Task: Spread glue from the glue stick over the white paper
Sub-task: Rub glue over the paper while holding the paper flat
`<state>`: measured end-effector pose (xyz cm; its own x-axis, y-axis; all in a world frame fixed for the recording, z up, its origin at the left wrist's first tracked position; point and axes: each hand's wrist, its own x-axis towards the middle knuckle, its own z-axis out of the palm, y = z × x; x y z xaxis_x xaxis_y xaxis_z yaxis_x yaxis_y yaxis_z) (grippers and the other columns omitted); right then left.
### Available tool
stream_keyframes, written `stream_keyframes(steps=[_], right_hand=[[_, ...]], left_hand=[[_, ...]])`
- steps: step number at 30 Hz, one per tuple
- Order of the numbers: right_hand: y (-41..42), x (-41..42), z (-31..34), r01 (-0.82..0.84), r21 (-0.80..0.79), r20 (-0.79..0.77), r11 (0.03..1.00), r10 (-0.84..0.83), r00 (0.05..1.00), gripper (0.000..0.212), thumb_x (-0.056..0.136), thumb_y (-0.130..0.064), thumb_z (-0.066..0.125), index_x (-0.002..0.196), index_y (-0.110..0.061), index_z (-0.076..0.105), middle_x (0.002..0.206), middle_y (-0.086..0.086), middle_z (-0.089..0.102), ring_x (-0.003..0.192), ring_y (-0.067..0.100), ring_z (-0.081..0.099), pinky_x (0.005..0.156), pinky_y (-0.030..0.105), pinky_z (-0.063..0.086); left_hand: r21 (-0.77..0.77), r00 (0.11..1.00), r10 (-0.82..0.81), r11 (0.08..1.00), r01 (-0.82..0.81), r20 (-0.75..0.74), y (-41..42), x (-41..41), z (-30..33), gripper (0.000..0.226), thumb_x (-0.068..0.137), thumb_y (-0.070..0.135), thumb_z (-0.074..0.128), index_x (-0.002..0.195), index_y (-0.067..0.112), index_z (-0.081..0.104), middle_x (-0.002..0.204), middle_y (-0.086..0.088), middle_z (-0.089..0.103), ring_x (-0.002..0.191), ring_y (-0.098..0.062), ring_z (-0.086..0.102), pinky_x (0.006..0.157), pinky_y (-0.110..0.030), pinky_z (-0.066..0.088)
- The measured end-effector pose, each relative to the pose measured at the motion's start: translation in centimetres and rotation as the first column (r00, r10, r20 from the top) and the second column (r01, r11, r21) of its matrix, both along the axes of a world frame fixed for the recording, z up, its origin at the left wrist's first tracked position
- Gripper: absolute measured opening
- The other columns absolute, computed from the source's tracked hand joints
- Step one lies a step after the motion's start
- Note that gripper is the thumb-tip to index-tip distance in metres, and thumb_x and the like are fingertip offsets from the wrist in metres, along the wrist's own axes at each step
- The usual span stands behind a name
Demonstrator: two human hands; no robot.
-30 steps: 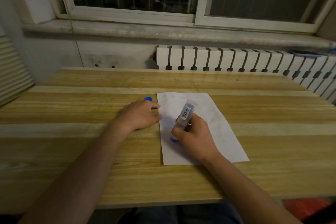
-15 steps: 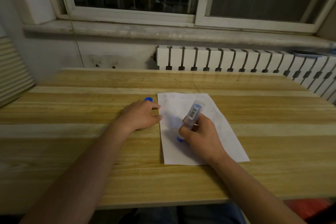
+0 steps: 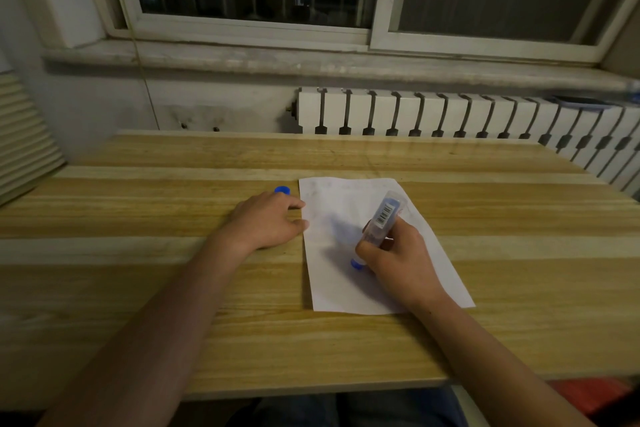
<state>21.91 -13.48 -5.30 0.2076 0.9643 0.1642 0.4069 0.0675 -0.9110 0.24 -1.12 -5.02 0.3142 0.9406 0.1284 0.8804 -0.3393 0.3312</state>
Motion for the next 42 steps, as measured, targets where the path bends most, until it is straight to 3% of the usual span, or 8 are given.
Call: stream_keyframes(steps=[7,12,14,19,21,28,37,42], right_hand=[[0.0,0.5,0.1,0.015,0.007,-0.020,1.000,-0.015,1.000,0.025,0.066,-0.031,0.065,0.088,-0.019,0.064,0.083,0.001,0.069,0.076,0.023,0.069,0.064,0.037,0.059],[0.1,1.3,-0.2,0.028,0.005,-0.017,1.000,-0.028,0.999,0.030,0.065,-0.033,0.064,0.091,-0.020,0.066,0.087,-0.001,0.071,0.078,0.021,0.070,0.067,0.042,0.061],[0.1,1.6,-0.2,0.033,0.002,-0.032,0.999,-0.033,0.999,0.029,0.065,-0.032,0.064,0.091,-0.019,0.066,0.085,0.000,0.071,0.077,0.021,0.071,0.065,0.041,0.061],[-0.1,2.1,-0.3,0.042,0.008,-0.058,0.999,-0.042,0.997,0.022,0.066,-0.027,0.065,0.087,-0.020,0.065,0.078,-0.005,0.070,0.067,0.012,0.069,0.055,0.024,0.052],[-0.2,2.3,-0.2,0.053,0.010,-0.060,0.999,-0.052,0.997,0.021,0.067,-0.026,0.065,0.086,-0.021,0.066,0.075,-0.007,0.071,0.062,0.008,0.068,0.052,0.020,0.050],[-0.3,3.2,-0.2,0.082,0.011,-0.048,0.997,-0.081,0.996,0.024,0.068,-0.025,0.066,0.091,-0.017,0.067,0.080,0.000,0.073,0.065,0.020,0.071,0.058,0.038,0.060],[-0.4,3.9,-0.2,0.116,0.018,-0.029,0.993,-0.115,0.993,0.010,0.074,-0.021,0.069,0.084,-0.023,0.066,0.071,-0.017,0.073,0.055,0.006,0.067,0.049,0.022,0.050],[-0.5,4.2,0.0,0.147,0.007,-0.031,0.989,-0.146,0.989,0.018,0.067,-0.027,0.065,0.084,-0.020,0.066,0.072,-0.003,0.072,0.058,0.016,0.069,0.055,0.037,0.057]], left_hand=[[-0.004,1.000,-0.018,1.000,0.018,-0.002,-0.2,0.0,0.3,0.054,0.084,0.061,0.056,0.133,0.041,0.055,0.125,0.009,0.062,0.113,-0.018,0.056,0.080,-0.034,0.042],[-0.016,1.000,-0.015,1.000,0.015,-0.006,-0.4,0.1,0.5,0.052,0.085,0.060,0.056,0.133,0.041,0.055,0.083,0.013,0.051,0.101,-0.016,0.058,0.084,-0.038,0.047],[-0.009,1.000,-0.015,1.000,0.015,-0.005,-0.4,0.1,0.5,0.052,0.085,0.060,0.056,0.134,0.041,0.055,0.086,0.013,0.053,0.102,-0.016,0.058,0.082,-0.036,0.046],[-0.004,1.000,-0.011,1.000,0.011,-0.011,-0.2,0.1,0.3,0.053,0.084,0.061,0.055,0.133,0.042,0.054,0.127,0.009,0.062,0.114,-0.018,0.055,0.084,-0.037,0.044],[-0.008,1.000,-0.006,1.000,0.006,-0.020,-0.2,0.1,0.2,0.053,0.084,0.062,0.054,0.133,0.043,0.054,0.126,0.009,0.061,0.113,-0.018,0.055,0.083,-0.037,0.044],[-0.016,1.000,0.003,1.000,-0.003,0.002,-0.3,0.0,0.2,0.052,0.083,0.061,0.056,0.132,0.043,0.055,0.098,0.014,0.058,0.100,-0.014,0.055,0.076,-0.035,0.042],[-0.013,1.000,-0.003,1.000,0.003,-0.005,-0.3,0.1,0.3,0.052,0.085,0.059,0.058,0.134,0.041,0.054,0.124,0.009,0.062,0.109,-0.016,0.056,0.083,-0.035,0.043],[-0.009,1.000,0.000,1.000,0.000,-0.007,-0.2,0.1,0.2,0.052,0.085,0.059,0.058,0.134,0.041,0.054,0.121,0.009,0.062,0.106,-0.016,0.056,0.082,-0.035,0.044]])
